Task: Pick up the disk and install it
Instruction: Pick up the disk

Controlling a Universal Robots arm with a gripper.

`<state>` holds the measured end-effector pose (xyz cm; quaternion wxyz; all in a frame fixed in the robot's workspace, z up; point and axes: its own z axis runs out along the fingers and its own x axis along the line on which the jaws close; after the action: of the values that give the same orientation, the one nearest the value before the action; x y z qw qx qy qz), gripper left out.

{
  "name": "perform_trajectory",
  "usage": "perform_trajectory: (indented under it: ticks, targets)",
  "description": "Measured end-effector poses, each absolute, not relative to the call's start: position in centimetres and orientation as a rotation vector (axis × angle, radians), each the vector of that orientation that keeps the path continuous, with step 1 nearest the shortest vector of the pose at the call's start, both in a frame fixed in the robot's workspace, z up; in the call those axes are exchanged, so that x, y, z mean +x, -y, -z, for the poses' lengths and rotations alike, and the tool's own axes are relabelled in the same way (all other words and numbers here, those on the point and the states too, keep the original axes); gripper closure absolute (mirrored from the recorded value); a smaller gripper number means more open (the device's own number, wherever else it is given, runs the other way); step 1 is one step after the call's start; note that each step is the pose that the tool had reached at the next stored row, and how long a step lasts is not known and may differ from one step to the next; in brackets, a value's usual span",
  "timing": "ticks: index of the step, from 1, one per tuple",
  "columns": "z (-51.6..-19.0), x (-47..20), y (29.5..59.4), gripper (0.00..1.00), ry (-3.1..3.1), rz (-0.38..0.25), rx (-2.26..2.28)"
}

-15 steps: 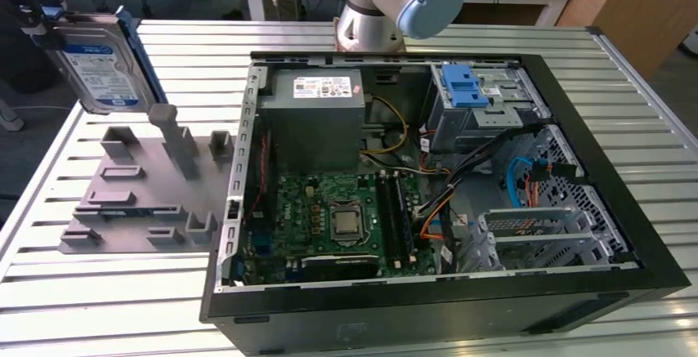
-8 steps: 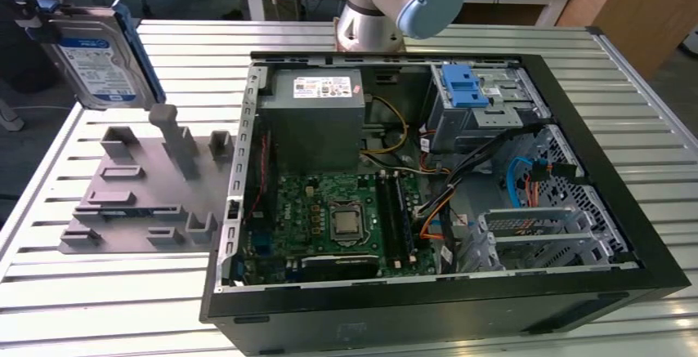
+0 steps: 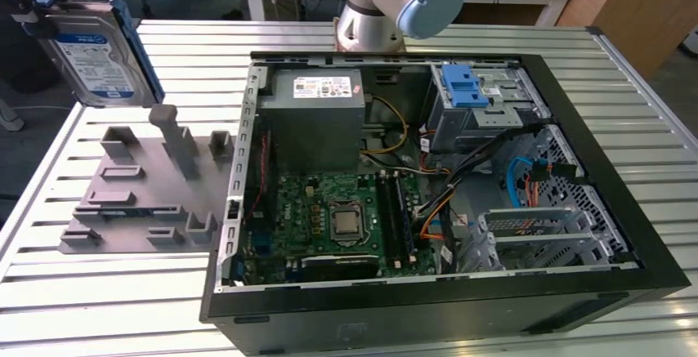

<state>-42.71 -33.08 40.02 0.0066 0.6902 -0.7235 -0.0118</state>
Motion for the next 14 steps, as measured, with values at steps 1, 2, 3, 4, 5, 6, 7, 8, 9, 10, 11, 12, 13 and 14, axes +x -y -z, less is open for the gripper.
perform_trajectory:
  ticks: [1, 2, 3, 4, 5, 6, 7, 8, 9, 10, 11, 12, 13, 14]
  targets:
    - [-40.1, -42.7, 33.1, 0.64, 2.263, 0.037, 2.159]
    - [-40.1, -42.7, 33.1, 0.64, 2.264, 0.037, 2.159]
    - [-40.2, -42.7, 33.1, 0.64, 2.263, 0.037, 2.159]
    - [-40.2, -42.7, 33.1, 0.64, 2.263, 0.037, 2.159]
    - [-40.3, -42.7, 33.1, 0.64, 2.263, 0.037, 2.159]
    - [-40.4, -42.7, 33.1, 0.64, 2.263, 0.037, 2.159]
    - [-40.5, -42.7, 33.1, 0.64, 2.263, 0.037, 2.159]
    - [-40.7, -42.7, 33.1, 0.64, 2.263, 0.037, 2.159]
    - [-40.8, -42.7, 33.1, 0.64, 2.263, 0.037, 2.159]
    - [-40.9, -42.7, 33.1, 0.64, 2.264, 0.037, 2.159]
    - [-41.0, -42.7, 33.1, 0.64, 2.263, 0.037, 2.159]
    - [-41.2, -42.7, 33.1, 0.64, 2.263, 0.037, 2.159]
    - [-41.4, -42.7, 33.1, 0.64, 2.263, 0.037, 2.159]
    - [-41.6, -42.7, 33.1, 0.64, 2.263, 0.037, 2.159]
